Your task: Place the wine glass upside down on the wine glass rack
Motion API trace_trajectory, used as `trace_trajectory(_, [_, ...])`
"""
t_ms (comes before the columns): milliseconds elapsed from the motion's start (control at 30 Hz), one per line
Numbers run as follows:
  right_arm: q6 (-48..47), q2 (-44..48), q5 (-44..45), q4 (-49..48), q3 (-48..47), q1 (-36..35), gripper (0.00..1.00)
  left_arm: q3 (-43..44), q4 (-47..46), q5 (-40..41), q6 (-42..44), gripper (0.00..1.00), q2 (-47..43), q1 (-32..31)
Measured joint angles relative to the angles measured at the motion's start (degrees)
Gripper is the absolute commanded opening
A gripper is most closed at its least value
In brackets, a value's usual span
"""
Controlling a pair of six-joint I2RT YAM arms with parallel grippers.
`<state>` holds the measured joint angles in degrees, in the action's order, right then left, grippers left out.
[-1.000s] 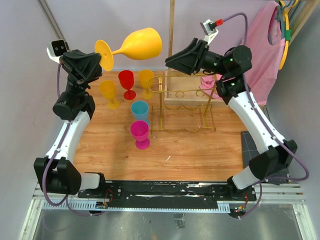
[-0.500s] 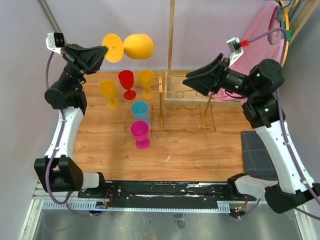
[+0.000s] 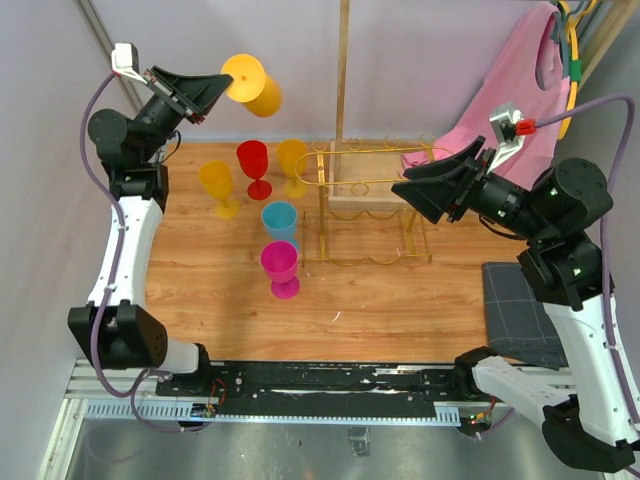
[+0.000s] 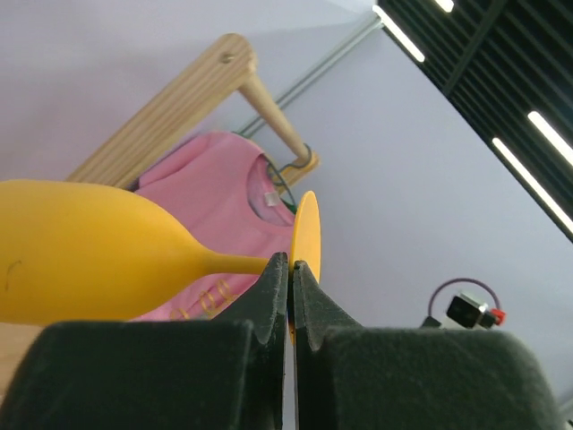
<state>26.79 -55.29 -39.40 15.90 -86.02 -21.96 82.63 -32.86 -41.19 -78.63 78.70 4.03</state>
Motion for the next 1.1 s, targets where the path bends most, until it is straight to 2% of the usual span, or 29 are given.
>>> trace_trajectory(267, [-1.8, 2.1, 2.9, 4.0, 1.0, 0.1, 0.5, 4.2, 10.1, 0.9, 5.4, 0.0, 9.4, -2.7])
trace_trajectory(633, [-3.2, 5.5, 5.7, 7.2, 2.3, 0.1, 0.5, 13.2, 19.4, 2.3, 10.5, 0.0, 15.3, -9.2])
trace_trajectory(1100, [-3.3, 6.8, 6.6, 8.5, 4.1, 0.1, 0.5, 13.5, 25.4, 3.8, 13.9, 0.0, 20.2, -14.6])
